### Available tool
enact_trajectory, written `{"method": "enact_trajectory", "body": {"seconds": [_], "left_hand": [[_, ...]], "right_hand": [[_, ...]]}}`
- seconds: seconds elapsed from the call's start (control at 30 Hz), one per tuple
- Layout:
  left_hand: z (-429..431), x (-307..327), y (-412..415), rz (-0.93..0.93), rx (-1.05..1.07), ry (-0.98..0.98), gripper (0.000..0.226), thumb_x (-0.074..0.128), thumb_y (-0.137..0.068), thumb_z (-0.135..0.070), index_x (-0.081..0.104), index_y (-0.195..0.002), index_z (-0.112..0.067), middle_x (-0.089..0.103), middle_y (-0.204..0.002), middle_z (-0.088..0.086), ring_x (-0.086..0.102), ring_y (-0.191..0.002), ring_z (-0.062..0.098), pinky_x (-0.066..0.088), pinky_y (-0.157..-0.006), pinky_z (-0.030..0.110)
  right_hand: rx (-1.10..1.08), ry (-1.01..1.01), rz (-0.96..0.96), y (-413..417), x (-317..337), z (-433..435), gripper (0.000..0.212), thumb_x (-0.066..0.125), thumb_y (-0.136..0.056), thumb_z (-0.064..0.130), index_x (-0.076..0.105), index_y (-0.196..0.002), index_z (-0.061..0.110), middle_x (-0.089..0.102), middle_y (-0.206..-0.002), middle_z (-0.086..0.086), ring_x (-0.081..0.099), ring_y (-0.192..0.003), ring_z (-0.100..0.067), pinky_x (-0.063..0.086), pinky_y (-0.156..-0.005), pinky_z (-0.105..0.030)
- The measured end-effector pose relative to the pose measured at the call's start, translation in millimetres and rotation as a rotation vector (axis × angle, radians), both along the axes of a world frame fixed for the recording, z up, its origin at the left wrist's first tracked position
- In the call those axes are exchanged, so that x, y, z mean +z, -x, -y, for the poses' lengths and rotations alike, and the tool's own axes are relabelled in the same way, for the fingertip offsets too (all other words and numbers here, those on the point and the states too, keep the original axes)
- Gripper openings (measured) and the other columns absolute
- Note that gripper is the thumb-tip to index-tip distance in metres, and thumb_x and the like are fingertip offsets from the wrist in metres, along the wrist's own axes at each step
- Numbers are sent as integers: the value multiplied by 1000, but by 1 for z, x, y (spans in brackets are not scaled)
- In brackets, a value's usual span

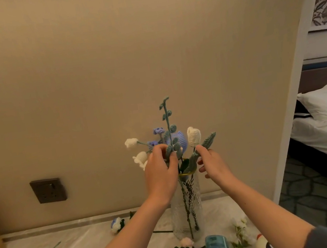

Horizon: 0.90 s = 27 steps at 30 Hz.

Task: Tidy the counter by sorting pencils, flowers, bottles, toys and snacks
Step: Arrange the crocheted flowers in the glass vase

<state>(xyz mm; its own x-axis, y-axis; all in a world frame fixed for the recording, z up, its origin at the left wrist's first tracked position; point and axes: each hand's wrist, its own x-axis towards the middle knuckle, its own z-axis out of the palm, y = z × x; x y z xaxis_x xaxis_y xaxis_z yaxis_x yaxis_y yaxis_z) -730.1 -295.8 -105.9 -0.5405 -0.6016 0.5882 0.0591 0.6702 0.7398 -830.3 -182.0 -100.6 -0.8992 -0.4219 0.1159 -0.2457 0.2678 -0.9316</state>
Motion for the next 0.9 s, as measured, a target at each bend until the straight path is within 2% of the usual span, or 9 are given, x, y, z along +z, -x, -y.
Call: {"method": "enact_trajectory", "body": {"seconds": [0.17, 0.27, 0.4, 0.57, 0.6, 0.67, 0.73, 0.8, 0.9], "left_hand": [[-1, -9, -6, 83, 154, 61, 13, 56, -86, -39, 43, -83, -39, 51, -82, -16, 50, -75, 5, 40, -60, 28], [0, -11, -10, 113, 87, -46, 15, 56, -87, -39, 43, -81, -37, 55, -77, -13, 52, -67, 3, 35, -53, 26], [-2, -11, -18, 101, -4, -120, 10, 56, -89, -42, 47, -91, -42, 59, -89, -14, 54, -68, 0, 41, -57, 26], [-7, -7, -33, 46, -19, -102, 29, 61, -85, -46, 40, -104, -49, 54, -101, -23, 52, -70, -6, 38, -55, 20], [-6, -7, -37, 32, -14, -105, 31, 61, -86, -44, 39, -106, -49, 52, -102, -24, 52, -68, -6, 37, -54, 18], [-2, -8, -47, 11, 1, -128, 32, 61, -87, -43, 40, -110, -48, 52, -104, -25, 52, -65, -4, 38, -54, 18], [5, -11, -57, -8, 11, -138, 30, 60, -88, -43, 41, -111, -48, 53, -104, -24, 51, -63, 0, 41, -54, 20], [15, -18, -71, -13, 11, -147, 28, 58, -87, -41, 44, -110, -47, 53, -105, -23, 51, -65, 3, 44, -56, 23], [27, -28, -86, -9, 5, -167, 25, 57, -86, -38, 46, -106, -47, 53, -103, -24, 52, -67, 4, 46, -59, 24]], "right_hand": [[28, 27, 51, -5, -5, 1, 32, 37, -94, 60, 52, -87, 32, 58, -93, 9, 59, -90, -16, 50, -88, -46], [33, 22, 59, -13, -7, 1, 36, 33, -95, 61, 52, -89, 31, 57, -95, 10, 58, -96, -16, 49, -94, -49], [43, 46, 90, -23, -9, -1, 51, 29, -94, 66, 50, -112, 24, 58, -110, 5, 56, -109, -21, 45, -100, -52], [-14, 123, 128, -38, -17, -5, 59, 35, -97, 58, 39, -135, 13, 48, -131, -2, 52, -119, -24, 43, -103, -52], [-70, 154, 94, -42, -19, -5, 54, 39, -97, 54, 40, -132, 12, 49, -129, -4, 53, -116, -25, 45, -101, -51], [-200, 278, -34, -57, -23, -7, 29, 46, -97, 41, 46, -114, 18, 53, -111, -3, 56, -100, -23, 49, -86, -44], [-279, 423, -168, -72, -25, -9, 1, 47, -96, 27, 47, -95, 27, 52, -91, 3, 53, -81, -12, 42, -72, -33], [-254, 497, -227, -90, -29, -2, 11, 44, -95, 23, 47, -85, 28, 49, -79, 2, 46, -69, -14, 39, -65, -35], [-125, 516, -200, -109, -35, 12, 15, 43, -93, 22, 51, -81, 20, 47, -72, -6, 43, -67, -24, 37, -61, -42]]}}
